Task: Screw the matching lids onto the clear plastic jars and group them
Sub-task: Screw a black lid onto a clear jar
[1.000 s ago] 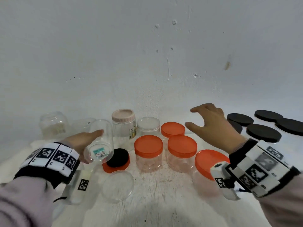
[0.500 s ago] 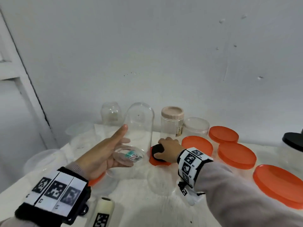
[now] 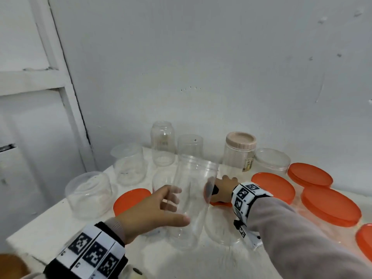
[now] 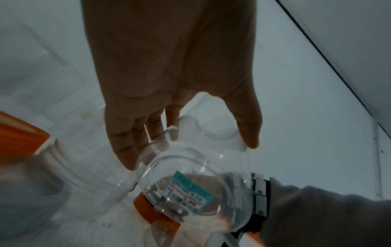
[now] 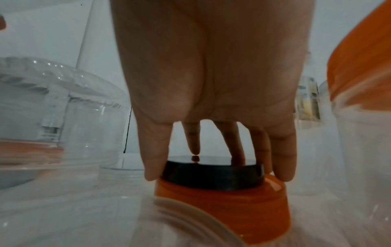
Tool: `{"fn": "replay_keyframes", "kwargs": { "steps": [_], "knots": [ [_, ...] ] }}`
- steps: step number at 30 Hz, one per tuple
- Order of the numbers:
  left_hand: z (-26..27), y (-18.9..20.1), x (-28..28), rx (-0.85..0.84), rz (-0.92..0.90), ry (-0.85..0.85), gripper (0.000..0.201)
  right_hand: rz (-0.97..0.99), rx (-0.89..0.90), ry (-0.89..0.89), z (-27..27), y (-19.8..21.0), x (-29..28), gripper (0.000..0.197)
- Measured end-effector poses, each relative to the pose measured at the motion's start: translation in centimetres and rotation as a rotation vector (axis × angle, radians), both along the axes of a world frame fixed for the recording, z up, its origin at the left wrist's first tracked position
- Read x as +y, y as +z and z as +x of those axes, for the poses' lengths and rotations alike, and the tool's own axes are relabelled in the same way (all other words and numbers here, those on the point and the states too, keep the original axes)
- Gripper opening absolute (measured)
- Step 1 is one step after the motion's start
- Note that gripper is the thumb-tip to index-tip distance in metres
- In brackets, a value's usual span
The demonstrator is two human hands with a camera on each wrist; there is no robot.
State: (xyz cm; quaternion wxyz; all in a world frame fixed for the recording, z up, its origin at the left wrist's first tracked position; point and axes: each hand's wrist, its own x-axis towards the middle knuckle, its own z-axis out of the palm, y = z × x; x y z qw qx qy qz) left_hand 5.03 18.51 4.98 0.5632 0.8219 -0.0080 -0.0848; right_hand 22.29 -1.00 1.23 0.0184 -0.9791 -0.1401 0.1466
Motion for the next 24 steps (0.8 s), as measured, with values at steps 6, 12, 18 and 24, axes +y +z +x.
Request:
{"fn": "replay_keyframes", "kwargs": {
  "steps": [6, 12, 18, 24],
  "knots": [
    [0.5, -1.8, -0.7, -0.005, 0.161, -0.061, 0.086, 0.164, -0.003, -0.001, -1.4, 2.4, -0.9, 0.065],
    [0.8, -3.0, -1.4, 0.017, 0.191, -0.089, 0.082, 0.445, 0.043, -0.024, -2.7, 6.7, -2.9, 0.078],
    [1.1, -3.3, -2.6, 0.041, 0.165, -0.083, 0.087, 0.666, 0.016, -0.018, -4.5, 9.4, -3.4, 0.070],
    [0.9, -3.5, -3.0, 0.043, 0.068, -0.029, 0.106, 0.635, 0.002, 0.151, -7.2, 12.2, -2.6, 0.068]
  ]
}}
